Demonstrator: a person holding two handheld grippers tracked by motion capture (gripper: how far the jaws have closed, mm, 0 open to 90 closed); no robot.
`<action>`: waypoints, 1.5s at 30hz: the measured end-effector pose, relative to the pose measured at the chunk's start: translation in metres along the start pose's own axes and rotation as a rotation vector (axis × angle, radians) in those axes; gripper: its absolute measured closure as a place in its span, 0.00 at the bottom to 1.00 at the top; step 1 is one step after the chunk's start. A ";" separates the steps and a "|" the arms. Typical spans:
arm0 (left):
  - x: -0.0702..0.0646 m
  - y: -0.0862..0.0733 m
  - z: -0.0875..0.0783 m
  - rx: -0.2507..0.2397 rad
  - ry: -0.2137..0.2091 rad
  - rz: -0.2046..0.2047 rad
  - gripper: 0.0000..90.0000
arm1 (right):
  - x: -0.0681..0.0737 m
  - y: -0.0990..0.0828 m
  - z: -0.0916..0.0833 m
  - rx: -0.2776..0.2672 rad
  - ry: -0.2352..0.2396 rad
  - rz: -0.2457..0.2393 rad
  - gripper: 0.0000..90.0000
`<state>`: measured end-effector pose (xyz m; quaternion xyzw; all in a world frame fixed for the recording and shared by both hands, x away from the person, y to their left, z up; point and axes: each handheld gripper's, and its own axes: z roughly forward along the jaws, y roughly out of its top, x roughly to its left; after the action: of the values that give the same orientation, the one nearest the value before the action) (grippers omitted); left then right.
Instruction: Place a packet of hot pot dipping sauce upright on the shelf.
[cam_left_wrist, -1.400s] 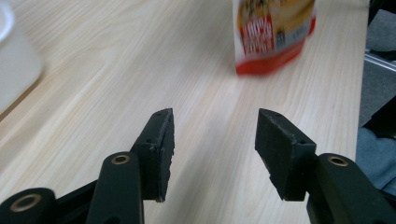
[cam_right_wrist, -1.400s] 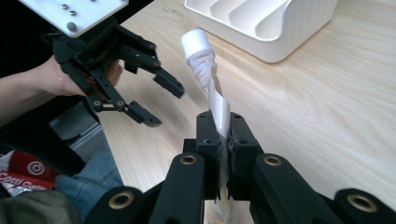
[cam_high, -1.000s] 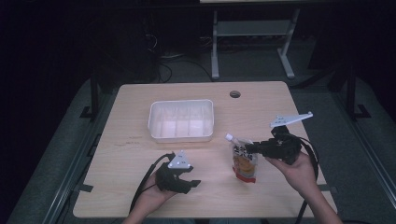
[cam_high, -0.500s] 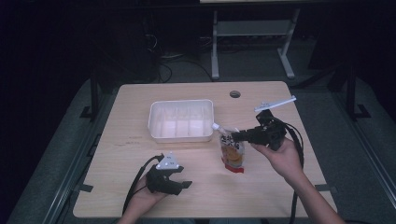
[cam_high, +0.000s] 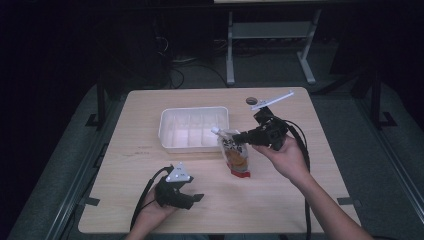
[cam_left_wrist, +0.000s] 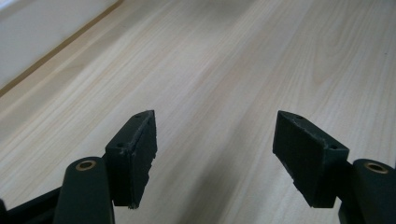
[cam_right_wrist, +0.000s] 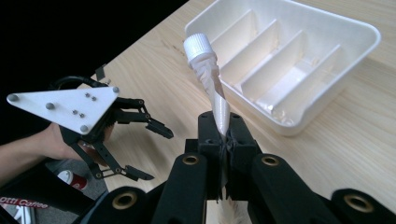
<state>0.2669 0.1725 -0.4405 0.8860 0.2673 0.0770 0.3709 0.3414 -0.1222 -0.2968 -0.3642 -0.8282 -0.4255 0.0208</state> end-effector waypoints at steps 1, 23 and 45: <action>0.001 0.000 -0.001 -0.005 0.002 0.000 0.32 | 0.000 0.002 0.002 0.000 0.002 -0.001 0.96; 0.004 -0.003 -0.003 -0.008 0.046 -0.009 0.29 | -0.008 0.056 0.019 -0.083 0.007 0.073 0.96; 0.008 -0.005 -0.008 -0.029 0.055 -0.023 0.29 | -0.015 0.102 0.059 -0.146 -0.065 0.132 0.96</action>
<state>0.2687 0.1844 -0.4385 0.8750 0.2865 0.1008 0.3770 0.4324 -0.0504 -0.2692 -0.4324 -0.7694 -0.4702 -0.0048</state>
